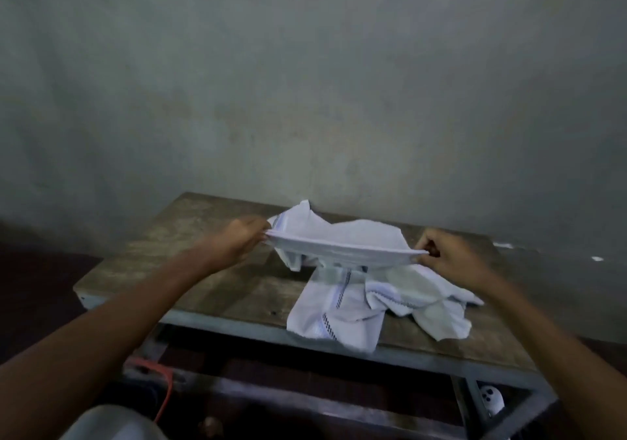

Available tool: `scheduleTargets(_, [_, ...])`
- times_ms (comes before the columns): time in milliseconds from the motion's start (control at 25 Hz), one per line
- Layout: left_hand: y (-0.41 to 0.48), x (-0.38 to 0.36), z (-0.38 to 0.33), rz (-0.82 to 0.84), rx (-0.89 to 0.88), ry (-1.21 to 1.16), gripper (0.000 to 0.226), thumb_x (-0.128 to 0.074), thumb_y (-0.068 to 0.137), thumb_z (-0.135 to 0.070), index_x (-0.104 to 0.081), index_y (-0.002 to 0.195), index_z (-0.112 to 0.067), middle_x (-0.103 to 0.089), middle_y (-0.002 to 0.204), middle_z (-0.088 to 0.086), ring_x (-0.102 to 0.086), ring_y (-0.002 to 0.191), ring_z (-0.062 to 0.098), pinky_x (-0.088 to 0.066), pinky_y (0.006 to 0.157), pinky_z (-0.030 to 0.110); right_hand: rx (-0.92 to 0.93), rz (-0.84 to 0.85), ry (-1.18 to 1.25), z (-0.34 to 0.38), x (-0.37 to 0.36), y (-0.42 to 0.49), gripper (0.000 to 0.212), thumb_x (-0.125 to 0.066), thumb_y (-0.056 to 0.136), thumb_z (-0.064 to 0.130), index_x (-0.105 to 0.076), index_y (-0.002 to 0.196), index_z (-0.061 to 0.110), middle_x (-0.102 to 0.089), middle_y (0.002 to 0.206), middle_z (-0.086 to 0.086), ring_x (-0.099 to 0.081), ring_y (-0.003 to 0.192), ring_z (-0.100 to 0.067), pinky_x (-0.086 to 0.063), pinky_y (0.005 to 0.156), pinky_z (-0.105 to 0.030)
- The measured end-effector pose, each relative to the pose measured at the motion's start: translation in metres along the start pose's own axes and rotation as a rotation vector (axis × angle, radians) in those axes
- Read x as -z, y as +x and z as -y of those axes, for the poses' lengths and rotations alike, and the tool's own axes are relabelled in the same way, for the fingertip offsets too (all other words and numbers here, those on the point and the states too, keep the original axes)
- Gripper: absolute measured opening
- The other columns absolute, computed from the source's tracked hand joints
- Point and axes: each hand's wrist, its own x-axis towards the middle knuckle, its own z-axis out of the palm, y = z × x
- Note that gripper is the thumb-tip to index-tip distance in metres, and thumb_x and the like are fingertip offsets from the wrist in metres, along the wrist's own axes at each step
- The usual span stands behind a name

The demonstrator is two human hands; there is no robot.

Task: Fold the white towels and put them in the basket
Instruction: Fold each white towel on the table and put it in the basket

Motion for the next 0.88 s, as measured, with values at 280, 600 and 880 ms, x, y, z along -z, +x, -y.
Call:
scheduleTargets(280, [0.100,0.201,-0.007,-0.202,0.081,0.003,0.023,-0.048,0.088,-0.017,-0.067,0.094,-0.005,-0.071,0.087,0.013,-0.063,0.076,0.025,-0.033,0.062,0.021,0.185,-0.002,-0.161,0.121,0.176,0.063,0.015,-0.078,0.073,0.013,-0.066,0.065,0.017,-0.056,0.057,0.003,-0.047,0.052,-0.002,-0.033,0.052,-0.019])
scheduleTargets(600, [0.073,0.311,-0.023,0.007,0.242,-0.515,0.052,-0.086,0.046,-0.049,-0.076,0.083,-0.013,-0.073,0.081,0.008,-0.064,0.070,0.007,-0.053,0.062,0.015,0.015,0.323,0.501,0.194,0.246,0.023,0.024,-0.069,0.068,0.020,-0.066,0.080,0.000,-0.066,0.067,-0.010,-0.059,0.056,-0.009,-0.049,0.052,-0.015])
scheduleTargets(880, [0.048,0.308,-0.020,-0.002,0.267,-0.627,0.055,-0.085,0.045,-0.055,-0.077,0.086,-0.020,-0.075,0.087,0.008,-0.067,0.079,0.010,-0.056,0.069,0.019,0.070,0.159,0.115,0.214,0.237,0.018,0.003,-0.067,0.082,0.002,-0.067,0.079,0.003,-0.065,0.061,-0.009,-0.052,0.045,-0.008,-0.043,0.044,-0.015])
